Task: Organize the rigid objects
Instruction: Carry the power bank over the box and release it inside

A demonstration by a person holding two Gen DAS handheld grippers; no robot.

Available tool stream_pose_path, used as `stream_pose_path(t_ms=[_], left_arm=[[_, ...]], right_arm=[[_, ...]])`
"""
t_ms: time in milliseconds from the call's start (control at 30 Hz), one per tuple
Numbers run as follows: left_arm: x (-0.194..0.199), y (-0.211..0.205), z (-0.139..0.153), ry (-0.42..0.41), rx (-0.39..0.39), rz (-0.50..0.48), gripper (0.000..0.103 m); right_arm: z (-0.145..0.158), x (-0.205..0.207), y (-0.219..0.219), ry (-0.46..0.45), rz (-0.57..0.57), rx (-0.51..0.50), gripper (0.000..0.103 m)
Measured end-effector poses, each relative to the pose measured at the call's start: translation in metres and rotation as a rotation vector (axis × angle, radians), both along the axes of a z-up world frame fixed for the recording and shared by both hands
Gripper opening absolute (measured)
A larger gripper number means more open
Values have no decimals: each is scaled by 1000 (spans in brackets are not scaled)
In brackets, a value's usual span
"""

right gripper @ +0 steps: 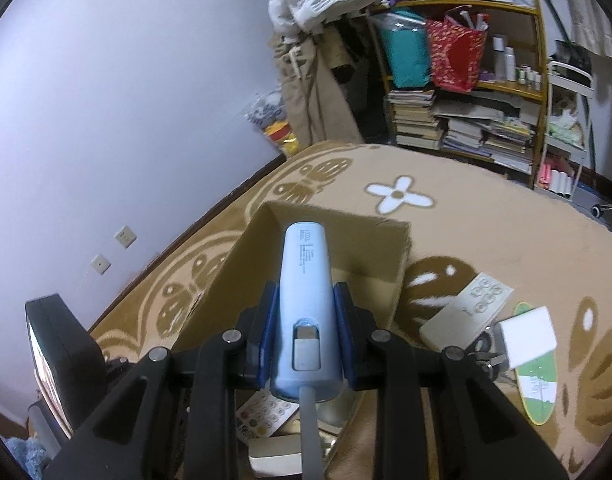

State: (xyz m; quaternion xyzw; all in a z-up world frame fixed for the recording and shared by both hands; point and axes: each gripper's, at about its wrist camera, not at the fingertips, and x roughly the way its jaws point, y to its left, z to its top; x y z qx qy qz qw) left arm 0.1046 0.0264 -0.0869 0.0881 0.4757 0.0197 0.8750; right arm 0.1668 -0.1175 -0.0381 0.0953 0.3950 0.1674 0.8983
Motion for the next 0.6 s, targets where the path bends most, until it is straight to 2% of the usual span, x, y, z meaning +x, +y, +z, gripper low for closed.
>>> stream_pose_path(t_ms=[600], left_arm=[[0,0,-1,1,-5,0,12]], right_arm=[[-45,11,35,152,110,-124,29]])
